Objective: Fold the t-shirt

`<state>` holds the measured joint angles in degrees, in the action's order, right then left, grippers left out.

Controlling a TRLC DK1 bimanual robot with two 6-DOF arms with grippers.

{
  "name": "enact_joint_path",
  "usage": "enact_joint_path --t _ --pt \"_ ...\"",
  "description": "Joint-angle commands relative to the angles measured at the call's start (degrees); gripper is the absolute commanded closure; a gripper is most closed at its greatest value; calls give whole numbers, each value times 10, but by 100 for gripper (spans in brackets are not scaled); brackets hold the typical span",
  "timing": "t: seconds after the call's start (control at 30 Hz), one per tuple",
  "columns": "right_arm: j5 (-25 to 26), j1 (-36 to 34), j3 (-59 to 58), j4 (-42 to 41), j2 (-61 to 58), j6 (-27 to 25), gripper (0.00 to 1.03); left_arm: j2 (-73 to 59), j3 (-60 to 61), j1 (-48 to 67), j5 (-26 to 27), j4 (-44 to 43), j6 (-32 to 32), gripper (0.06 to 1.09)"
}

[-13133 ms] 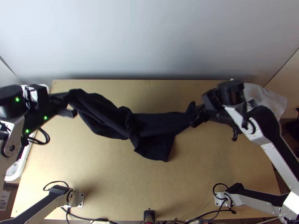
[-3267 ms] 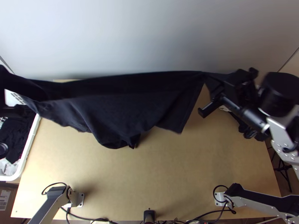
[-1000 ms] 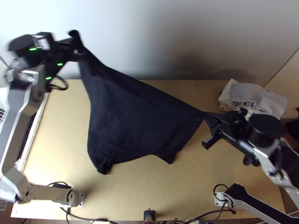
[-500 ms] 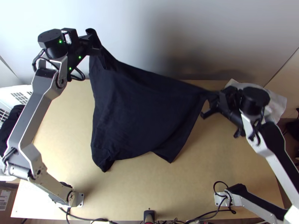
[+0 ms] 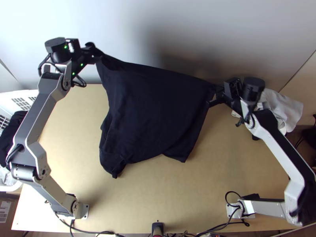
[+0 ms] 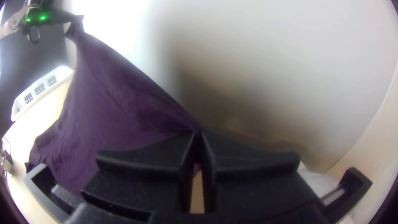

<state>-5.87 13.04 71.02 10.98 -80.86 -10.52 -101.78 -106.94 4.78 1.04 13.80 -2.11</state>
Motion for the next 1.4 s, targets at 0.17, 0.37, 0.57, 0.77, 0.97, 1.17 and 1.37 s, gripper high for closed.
enact_joint_path --t 0.17,0.37,0.57,0.77,0.97,1.17,1.37 --pt "7 5 46 -56 -160 22 100 76 170 -58 26 -17 25 105" --pt "21 36 40 -95 -230 42 100 76 230 -60 34 -61 33 105" --pt "26 55 19 -128 -286 56 100 57 263 -57 34 -98 29 105" --pt "26 56 13 -127 -301 74 37 53 286 -50 35 -113 31 105" --pt "26 76 5 -107 -222 99 4 48 284 -50 39 -120 32 105" --pt "17 159 19 -45 -136 61 4 42 282 -50 44 -120 34 105" --pt "-6 313 3 16 -141 5 4 32 269 -50 50 -118 35 105"
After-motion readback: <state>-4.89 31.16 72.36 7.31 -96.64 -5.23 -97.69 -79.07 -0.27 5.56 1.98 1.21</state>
